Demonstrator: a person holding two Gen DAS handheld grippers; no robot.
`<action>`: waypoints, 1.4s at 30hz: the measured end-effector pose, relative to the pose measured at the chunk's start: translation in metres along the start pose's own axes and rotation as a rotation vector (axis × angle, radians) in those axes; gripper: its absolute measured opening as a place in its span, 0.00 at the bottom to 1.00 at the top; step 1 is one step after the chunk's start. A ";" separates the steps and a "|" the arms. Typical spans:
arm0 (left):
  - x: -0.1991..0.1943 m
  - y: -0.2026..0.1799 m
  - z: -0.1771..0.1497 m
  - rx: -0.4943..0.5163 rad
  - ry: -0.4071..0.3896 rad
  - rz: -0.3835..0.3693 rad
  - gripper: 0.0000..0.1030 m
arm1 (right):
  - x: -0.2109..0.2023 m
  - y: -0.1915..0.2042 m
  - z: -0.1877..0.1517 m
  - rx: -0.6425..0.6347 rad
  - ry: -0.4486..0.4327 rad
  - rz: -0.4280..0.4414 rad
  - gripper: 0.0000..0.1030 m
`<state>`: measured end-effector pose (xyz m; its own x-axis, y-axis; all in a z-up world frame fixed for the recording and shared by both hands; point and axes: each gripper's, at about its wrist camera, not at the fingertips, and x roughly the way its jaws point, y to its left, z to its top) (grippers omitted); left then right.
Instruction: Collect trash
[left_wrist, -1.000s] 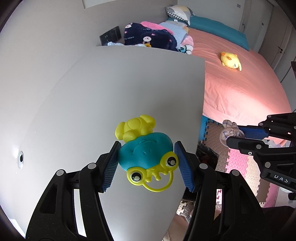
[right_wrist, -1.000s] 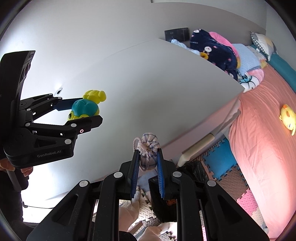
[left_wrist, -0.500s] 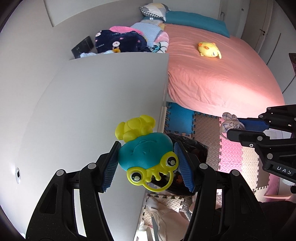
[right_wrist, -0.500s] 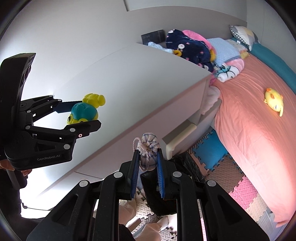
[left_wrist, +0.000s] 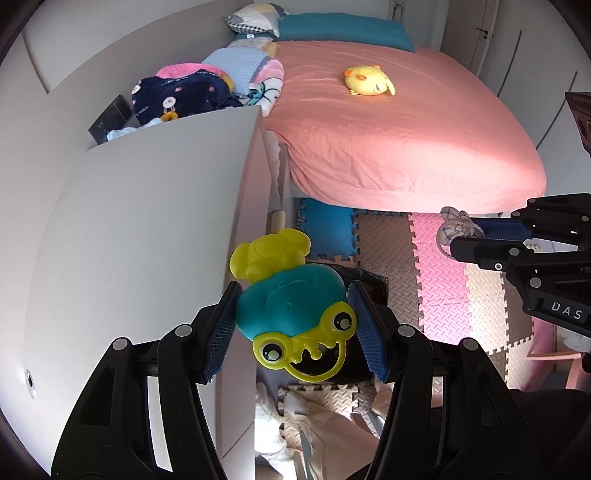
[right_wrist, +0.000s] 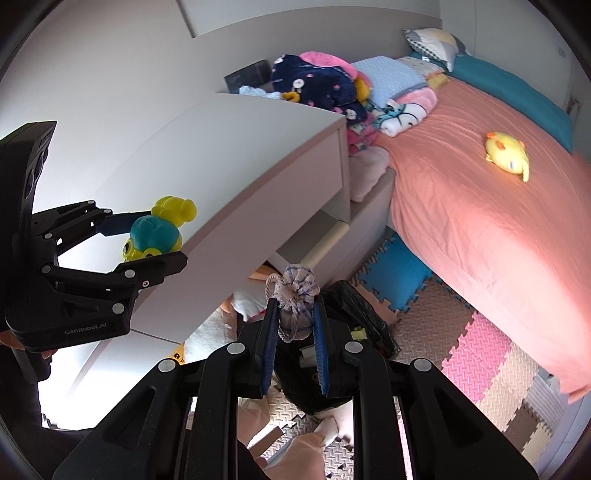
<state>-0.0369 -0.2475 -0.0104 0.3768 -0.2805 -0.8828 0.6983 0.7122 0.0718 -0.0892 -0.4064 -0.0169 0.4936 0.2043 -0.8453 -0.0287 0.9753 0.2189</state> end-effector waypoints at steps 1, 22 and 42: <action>0.001 -0.004 0.001 0.007 0.002 -0.006 0.56 | -0.001 -0.003 -0.002 0.010 -0.001 -0.004 0.19; 0.020 -0.049 0.002 0.105 0.051 -0.088 0.56 | -0.006 -0.039 -0.025 0.116 0.029 -0.107 0.19; 0.035 -0.050 -0.008 0.138 0.112 -0.053 0.94 | -0.014 -0.045 -0.024 0.146 0.006 -0.152 0.65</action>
<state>-0.0637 -0.2878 -0.0482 0.2726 -0.2368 -0.9325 0.7954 0.6008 0.0799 -0.1156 -0.4513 -0.0272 0.4772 0.0569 -0.8770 0.1724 0.9725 0.1569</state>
